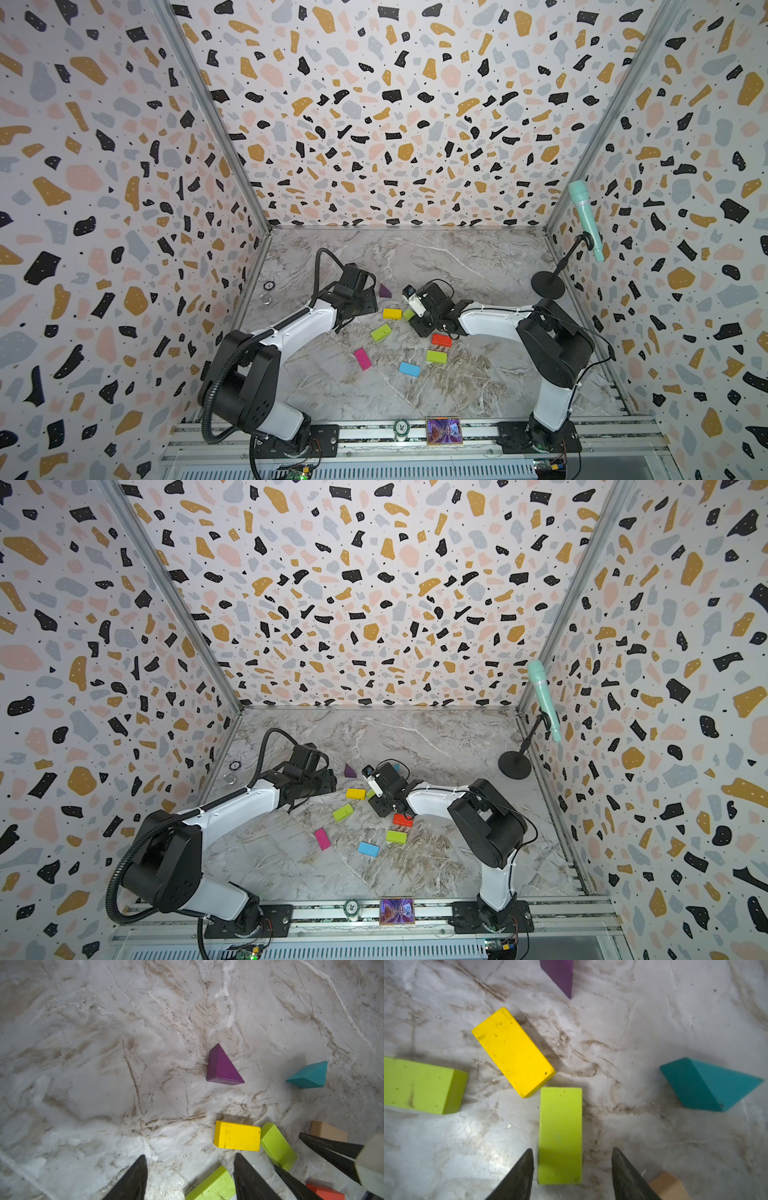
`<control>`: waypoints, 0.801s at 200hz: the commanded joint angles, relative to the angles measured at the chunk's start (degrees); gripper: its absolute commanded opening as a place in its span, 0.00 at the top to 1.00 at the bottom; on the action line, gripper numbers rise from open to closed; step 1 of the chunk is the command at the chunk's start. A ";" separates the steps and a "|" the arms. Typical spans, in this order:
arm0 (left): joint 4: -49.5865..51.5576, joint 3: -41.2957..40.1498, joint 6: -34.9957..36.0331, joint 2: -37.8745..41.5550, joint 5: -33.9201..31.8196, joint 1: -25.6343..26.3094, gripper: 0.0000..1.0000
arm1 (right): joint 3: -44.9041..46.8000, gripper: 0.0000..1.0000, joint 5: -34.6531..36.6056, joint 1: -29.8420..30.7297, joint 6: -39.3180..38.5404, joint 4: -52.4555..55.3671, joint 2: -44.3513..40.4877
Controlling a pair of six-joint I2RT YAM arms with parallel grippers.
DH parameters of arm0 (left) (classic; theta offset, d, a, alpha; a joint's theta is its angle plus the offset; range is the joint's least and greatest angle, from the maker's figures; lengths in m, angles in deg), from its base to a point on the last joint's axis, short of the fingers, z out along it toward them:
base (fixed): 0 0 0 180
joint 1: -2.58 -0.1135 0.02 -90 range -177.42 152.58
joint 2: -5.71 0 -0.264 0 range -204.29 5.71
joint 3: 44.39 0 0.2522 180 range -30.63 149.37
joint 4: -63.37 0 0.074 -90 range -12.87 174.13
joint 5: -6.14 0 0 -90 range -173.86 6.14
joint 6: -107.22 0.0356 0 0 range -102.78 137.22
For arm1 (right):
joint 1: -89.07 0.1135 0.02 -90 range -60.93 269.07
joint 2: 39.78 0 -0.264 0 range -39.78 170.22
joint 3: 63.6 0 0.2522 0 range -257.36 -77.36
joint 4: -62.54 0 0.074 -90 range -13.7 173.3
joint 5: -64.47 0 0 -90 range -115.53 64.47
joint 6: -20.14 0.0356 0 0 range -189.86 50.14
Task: Assemble a carrot with building blocks
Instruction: Place the building block at the center of the board.
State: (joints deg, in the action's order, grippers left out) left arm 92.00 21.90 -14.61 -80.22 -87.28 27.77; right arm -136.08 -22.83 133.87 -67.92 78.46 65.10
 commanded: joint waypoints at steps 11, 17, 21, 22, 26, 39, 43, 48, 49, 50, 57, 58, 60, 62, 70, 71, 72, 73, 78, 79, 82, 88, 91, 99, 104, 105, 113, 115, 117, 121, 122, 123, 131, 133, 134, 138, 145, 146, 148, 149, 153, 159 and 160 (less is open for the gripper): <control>-1.86 -0.51 -0.34 -0.37 0.80 -0.14 0.33 | 1.87 0.39 3.85 -0.14 3.30 2.31 -2.85; -1.87 -0.46 -0.36 -0.51 0.87 -0.14 0.33 | 1.93 0.39 4.13 -0.15 3.70 2.37 -2.70; -1.88 -0.42 -0.41 -0.59 0.87 -0.08 0.33 | 1.90 0.39 4.32 -0.23 3.84 2.49 -2.52; -1.87 -0.37 -0.41 -0.57 0.87 -0.06 0.34 | 1.92 0.39 4.37 -0.23 3.90 2.50 -2.50; -1.95 -0.33 -0.38 -0.71 0.92 -0.08 0.34 | 1.92 0.39 4.58 -0.20 4.04 2.57 -2.47; -2.00 -0.15 -0.39 -0.86 0.98 -0.14 0.34 | 1.81 0.40 5.73 -0.48 5.00 2.43 -2.22; -2.08 -0.15 -0.40 -0.84 1.04 -0.14 0.34 | 1.76 0.40 5.80 -0.65 5.22 2.46 -2.06; -2.17 -0.07 -0.40 -0.90 0.97 -0.12 0.34 | 1.63 0.41 5.89 -0.88 5.42 2.40 -2.02; -2.20 -0.06 -0.41 -0.90 0.97 -0.09 0.34 | 1.57 0.41 5.90 -0.91 5.48 2.37 -1.99; -2.16 -0.06 -0.42 -0.90 0.96 -0.12 0.34 | 1.53 0.41 5.91 -0.97 5.51 2.35 -1.93; -2.25 -0.06 -0.48 -0.96 0.96 -0.14 0.34 | 1.42 0.41 6.37 -1.18 5.90 2.25 -1.83; -2.23 -0.06 -0.45 -0.93 0.96 -0.14 0.34 | 1.42 0.41 6.40 -1.23 5.98 2.25 -1.81; -2.27 -0.06 -0.39 -0.91 0.96 -0.14 0.34 | 1.39 0.41 6.56 -1.35 6.12 2.23 -1.80; -2.34 0.00 -0.41 -0.91 0.96 -0.14 0.35 | 1.36 0.41 6.54 -1.36 6.09 2.19 -1.79; -2.39 0.03 -0.46 -1.03 0.96 -0.08 0.35 | 1.15 0.41 6.47 -1.68 6.13 1.86 -1.69; -2.39 0.07 -0.49 -1.06 0.96 -0.11 0.35 | 1.11 0.41 6.45 -1.70 6.14 1.87 -1.65; -2.39 0.05 -0.50 -1.03 0.96 -0.08 0.35 | 1.08 0.42 6.45 -1.72 6.19 1.84 -1.63; -2.39 0.04 -0.46 -1.05 0.96 -0.11 0.35 | 1.08 0.42 6.45 -1.72 6.19 1.84 -1.63; -2.54 0.10 -0.51 -1.14 0.96 -0.13 0.36 | 0.79 0.42 6.44 -1.89 6.24 1.76 -1.53; -2.56 0.11 -0.51 -1.20 0.96 -0.14 0.36 | 0.79 0.42 6.44 -1.89 6.24 1.76 -1.53; -2.60 0.11 -0.51 -1.21 0.96 -0.14 0.36 | 0.64 0.42 6.44 -1.98 6.14 1.79 -1.31; -2.61 0.11 -0.60 -1.26 0.96 -0.11 0.37 | 0.29 0.42 6.44 -2.03 5.93 1.87 -1.20; -2.65 0.16 -0.60 -1.33 0.96 -0.14 0.38 | 0.15 0.42 6.70 -2.08 5.77 1.95 -1.21; -2.65 0.24 -0.60 -1.60 0.87 -0.13 0.39 | -0.14 0.43 7.52 -2.16 5.59 2.12 -1.00; -2.72 0.28 -0.60 -1.70 0.87 -0.14 0.39 | -0.27 0.42 7.60 -2.29 5.46 2.17 -1.06; -2.73 0.29 -0.60 -1.74 0.92 -0.14 0.39 | -0.26 0.42 7.59 -2.32 5.45 2.20 -1.07; -2.91 0.29 -0.60 -1.86 0.96 -0.11 0.41 | -0.22 0.43 6.84 -2.51 4.96 2.17 -1.30; -2.92 0.29 -0.60 -1.87 0.98 -0.13 0.41 | -0.11 0.43 6.45 -2.56 4.77 2.07 -1.54; -2.92 0.29 -0.60 -1.94 0.92 -0.12 0.42 | -0.04 0.43 6.20 -2.60 4.64 1.96 -1.59; -3.00 0.29 -0.55 -2.05 0.96 -0.14 0.44 | 0.04 0.43 5.92 -2.56 4.60 1.84 -1.99; -3.00 0.29 -0.53 -2.09 0.96 -0.14 0.44 | 0.10 0.43 5.87 -2.59 4.54 1.78 -1.99; -3.01 0.29 -0.56 -2.07 0.96 -0.10 0.44 | 0.14 0.43 5.73 -2.60 4.52 1.71 -2.19; -3.23 0.21 -0.64 -2.19 0.88 -0.09 0.46 | 0.49 0.43 5.26 -2.69 4.51 1.44 -3.02; -3.26 0.20 -0.61 -2.21 0.87 -0.13 0.47 | 0.47 0.43 5.24 -2.70 4.50 1.44 -3.10; -3.31 0.20 -0.60 -2.26 0.83 -0.14 0.47 | 0.55 0.43 5.22 -2.70 4.53 1.45 -3.24; -3.49 0.20 -0.60 -2.31 0.83 -0.08 0.48 | 0.66 0.43 5.18 -2.78 4.67 1.35 -3.64; -3.67 0.11 -0.60 -2.51 0.55 -0.14 0.49 | 1.03 0.43 5.18 -2.91 4.91 1.19 -4.45; -3.69 0.07 -0.60 -2.50 0.53 -0.10 0.50 | 1.05 0.43 5.18 -2.94 4.92 1.19 -4.57; -3.75 0.08 -0.60 -2.60 0.46 -0.13 0.51 | 1.24 0.43 5.14 -3.08 5.07 1.14 -4.86; -3.82 0.05 -0.60 -2.59 0.44 -0.14 0.51 | 1.28 0.43 5.13 -3.15 5.13 1.08 -5.04; -4.08 -0.04 -0.60 -2.72 0.36 -0.11 0.53 | 1.50 0.43 4.97 -3.33 5.31 0.90 -5.40; -4.39 -0.13 -0.58 -3.03 0.18 -0.10 0.55 | 1.72 0.43 4.77 -3.67 5.67 0.66 -5.85; -4.45 -0.14 -0.59 -3.07 0.13 -0.08 0.56 | 1.79 0.43 4.73 -3.76 5.73 0.62 -5.97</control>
State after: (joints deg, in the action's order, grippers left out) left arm 90.04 21.86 -15.18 -82.52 -86.76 27.77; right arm -134.60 -17.35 131.03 -62.85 79.09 64.03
